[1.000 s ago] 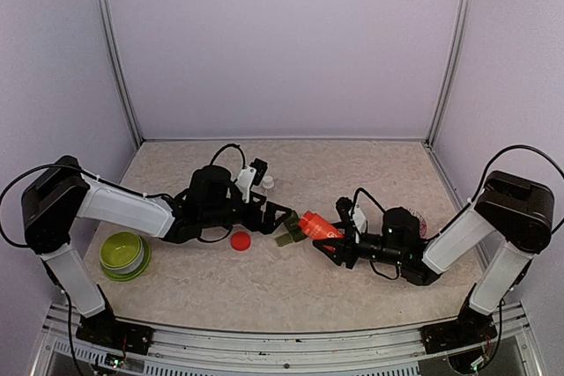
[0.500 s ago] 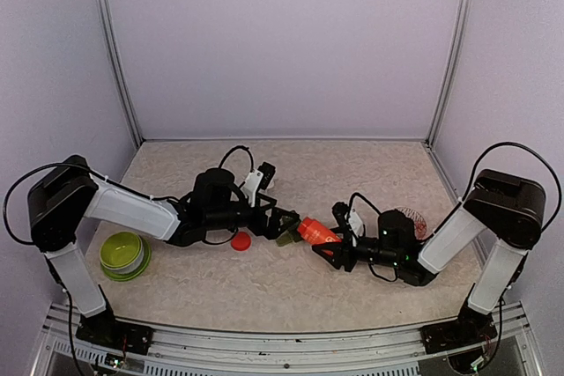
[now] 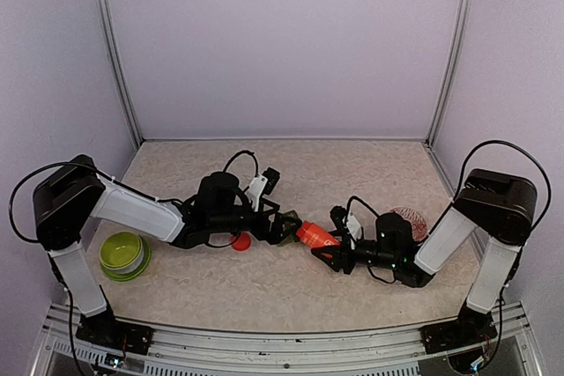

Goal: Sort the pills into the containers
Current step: Pour the pill into the compartment of the pill container.

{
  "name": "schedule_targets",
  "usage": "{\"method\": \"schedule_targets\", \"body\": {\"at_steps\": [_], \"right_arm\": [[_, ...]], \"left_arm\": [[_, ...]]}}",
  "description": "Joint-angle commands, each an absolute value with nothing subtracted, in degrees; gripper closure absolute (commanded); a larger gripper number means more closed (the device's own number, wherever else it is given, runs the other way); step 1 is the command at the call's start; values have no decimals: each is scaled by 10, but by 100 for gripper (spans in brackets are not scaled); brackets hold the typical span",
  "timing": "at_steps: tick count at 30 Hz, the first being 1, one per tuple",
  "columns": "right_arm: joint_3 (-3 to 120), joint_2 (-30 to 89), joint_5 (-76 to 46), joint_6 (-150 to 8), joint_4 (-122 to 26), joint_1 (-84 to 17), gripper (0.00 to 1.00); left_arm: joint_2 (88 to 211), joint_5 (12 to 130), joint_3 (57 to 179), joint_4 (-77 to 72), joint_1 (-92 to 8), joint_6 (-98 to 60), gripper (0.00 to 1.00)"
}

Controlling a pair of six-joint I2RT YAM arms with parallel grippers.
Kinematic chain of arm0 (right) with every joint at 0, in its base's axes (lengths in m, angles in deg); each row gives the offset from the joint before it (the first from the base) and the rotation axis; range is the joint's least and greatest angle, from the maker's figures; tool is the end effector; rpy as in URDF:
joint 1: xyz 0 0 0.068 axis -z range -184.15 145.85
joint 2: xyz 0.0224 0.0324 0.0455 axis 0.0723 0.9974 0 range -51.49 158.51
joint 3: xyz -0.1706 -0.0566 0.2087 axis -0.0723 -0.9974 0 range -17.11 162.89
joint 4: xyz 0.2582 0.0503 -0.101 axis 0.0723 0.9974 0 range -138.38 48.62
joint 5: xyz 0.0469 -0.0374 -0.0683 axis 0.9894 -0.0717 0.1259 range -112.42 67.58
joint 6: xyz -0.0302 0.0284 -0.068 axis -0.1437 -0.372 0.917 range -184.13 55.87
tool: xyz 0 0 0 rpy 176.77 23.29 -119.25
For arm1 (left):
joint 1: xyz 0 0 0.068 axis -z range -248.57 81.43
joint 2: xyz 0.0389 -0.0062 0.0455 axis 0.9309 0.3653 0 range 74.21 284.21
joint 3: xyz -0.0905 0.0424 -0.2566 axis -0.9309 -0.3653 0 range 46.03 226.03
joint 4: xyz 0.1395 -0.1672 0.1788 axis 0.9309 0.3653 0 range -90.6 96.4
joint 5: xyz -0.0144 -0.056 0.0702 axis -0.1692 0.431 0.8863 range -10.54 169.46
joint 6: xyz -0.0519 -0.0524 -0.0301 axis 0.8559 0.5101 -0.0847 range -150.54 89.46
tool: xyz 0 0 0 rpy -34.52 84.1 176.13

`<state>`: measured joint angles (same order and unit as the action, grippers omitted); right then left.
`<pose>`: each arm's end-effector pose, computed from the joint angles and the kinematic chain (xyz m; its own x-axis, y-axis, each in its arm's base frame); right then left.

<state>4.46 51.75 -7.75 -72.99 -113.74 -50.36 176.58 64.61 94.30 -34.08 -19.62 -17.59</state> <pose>0.2045 0.2386 0.0786 -0.3256 -0.1243 -0.9373 -0.8263 0.5193 0.2182 0.2582 -0.3233 0.1439 -0.4239 0.1571 -0.8920 0.8122 0.5018 -0.2976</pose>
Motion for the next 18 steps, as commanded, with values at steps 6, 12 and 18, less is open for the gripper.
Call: {"method": "schedule_targets", "body": {"at_steps": [6,12,18], "right_arm": [[60,531,-81,-722,-1156,-497,100],[67,528,-79,-720,-1138,-496,100],[76,523,-87,-719,-1119,-495,100]], "left_arm": [[1794,637,971,-344,-194,-187,1],[1813,644,984,-335,-197,-188,1],[1822,649,994,-332,-201,-189,1]]}}
